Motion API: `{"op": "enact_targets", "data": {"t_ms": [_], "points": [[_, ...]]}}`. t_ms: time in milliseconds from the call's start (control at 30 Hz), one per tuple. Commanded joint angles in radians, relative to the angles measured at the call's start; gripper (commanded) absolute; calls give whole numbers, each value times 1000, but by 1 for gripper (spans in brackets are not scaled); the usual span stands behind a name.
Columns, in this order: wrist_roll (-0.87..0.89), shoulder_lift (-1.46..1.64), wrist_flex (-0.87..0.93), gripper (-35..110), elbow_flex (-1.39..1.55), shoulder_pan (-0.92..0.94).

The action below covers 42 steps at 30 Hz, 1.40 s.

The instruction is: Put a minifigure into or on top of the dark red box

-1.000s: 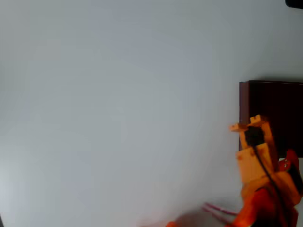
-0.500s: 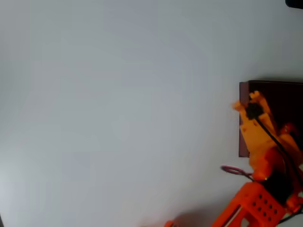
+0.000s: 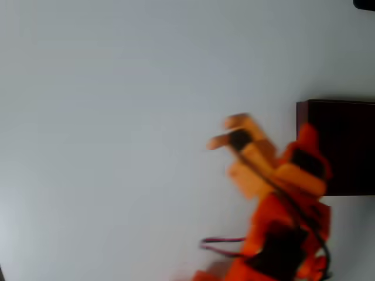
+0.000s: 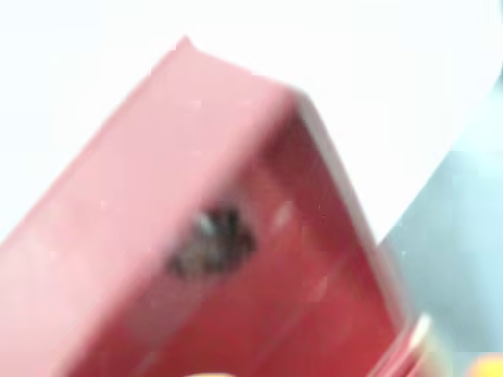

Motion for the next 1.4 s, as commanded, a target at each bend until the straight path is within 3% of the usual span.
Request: {"op": "enact_targets", "data": {"t_ms": [0, 467, 767, 1000, 1367], "points": [[-29, 163, 114, 11, 28, -163], [57, 1071, 308, 0, 522, -943], [55, 1143, 249, 0, 746, -1325], [52, 1144, 218, 1, 910, -1485], [-12, 1144, 222, 0, 910, -1543]]}}
